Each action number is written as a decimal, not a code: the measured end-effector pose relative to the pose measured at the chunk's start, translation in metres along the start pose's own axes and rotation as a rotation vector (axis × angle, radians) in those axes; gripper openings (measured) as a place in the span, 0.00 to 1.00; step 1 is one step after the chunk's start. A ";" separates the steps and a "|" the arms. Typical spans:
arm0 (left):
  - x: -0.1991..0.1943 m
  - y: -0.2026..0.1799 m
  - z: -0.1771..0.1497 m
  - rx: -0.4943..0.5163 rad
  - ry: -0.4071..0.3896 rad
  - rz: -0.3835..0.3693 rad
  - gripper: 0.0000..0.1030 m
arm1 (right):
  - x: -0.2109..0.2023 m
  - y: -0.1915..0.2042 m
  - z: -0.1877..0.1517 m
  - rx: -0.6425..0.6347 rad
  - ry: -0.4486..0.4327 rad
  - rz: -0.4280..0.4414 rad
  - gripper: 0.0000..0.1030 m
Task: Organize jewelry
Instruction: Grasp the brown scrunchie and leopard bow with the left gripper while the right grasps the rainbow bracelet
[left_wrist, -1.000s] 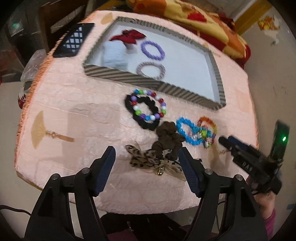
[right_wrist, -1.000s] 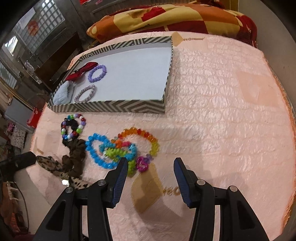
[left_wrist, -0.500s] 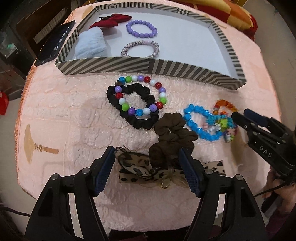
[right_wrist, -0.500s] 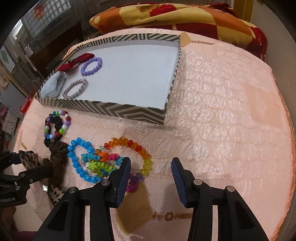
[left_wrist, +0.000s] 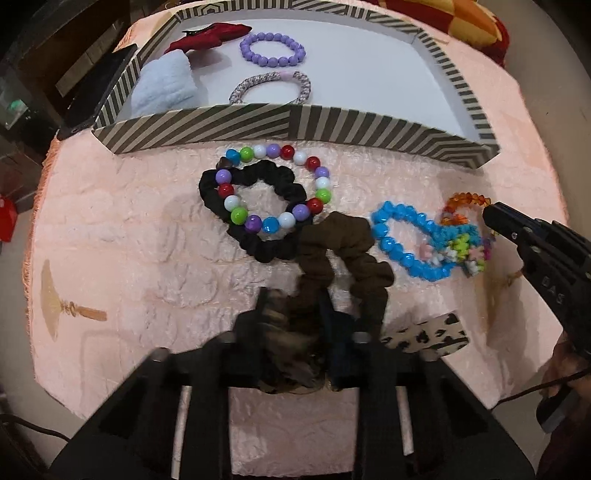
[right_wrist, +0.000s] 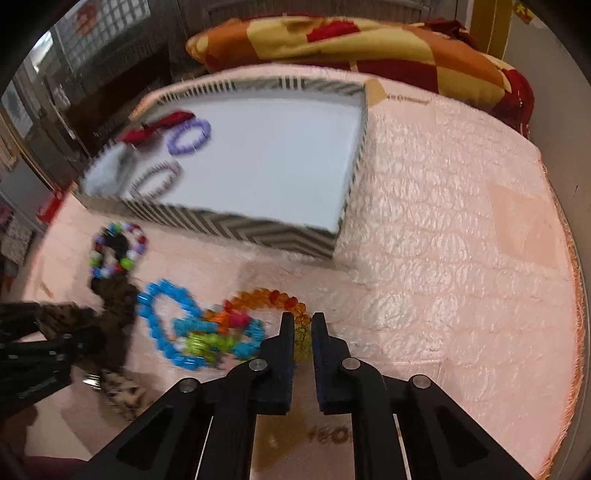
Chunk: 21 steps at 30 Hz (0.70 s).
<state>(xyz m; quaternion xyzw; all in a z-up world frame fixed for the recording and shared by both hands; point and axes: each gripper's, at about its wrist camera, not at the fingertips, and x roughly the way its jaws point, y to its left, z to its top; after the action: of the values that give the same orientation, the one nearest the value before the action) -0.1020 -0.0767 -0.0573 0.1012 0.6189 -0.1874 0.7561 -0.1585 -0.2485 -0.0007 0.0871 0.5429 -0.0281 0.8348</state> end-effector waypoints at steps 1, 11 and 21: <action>-0.001 -0.001 0.000 0.001 0.000 -0.006 0.13 | -0.008 0.002 0.002 -0.003 -0.015 0.009 0.08; -0.043 0.010 0.003 -0.012 -0.079 -0.032 0.11 | -0.072 0.012 0.016 0.011 -0.125 0.128 0.08; -0.052 0.007 -0.005 -0.025 -0.095 -0.039 0.11 | -0.100 -0.004 0.021 0.090 -0.168 0.233 0.08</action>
<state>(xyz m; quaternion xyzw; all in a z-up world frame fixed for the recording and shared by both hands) -0.1120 -0.0606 -0.0083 0.0705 0.5863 -0.1991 0.7820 -0.1810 -0.2608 0.0984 0.1841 0.4555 0.0377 0.8702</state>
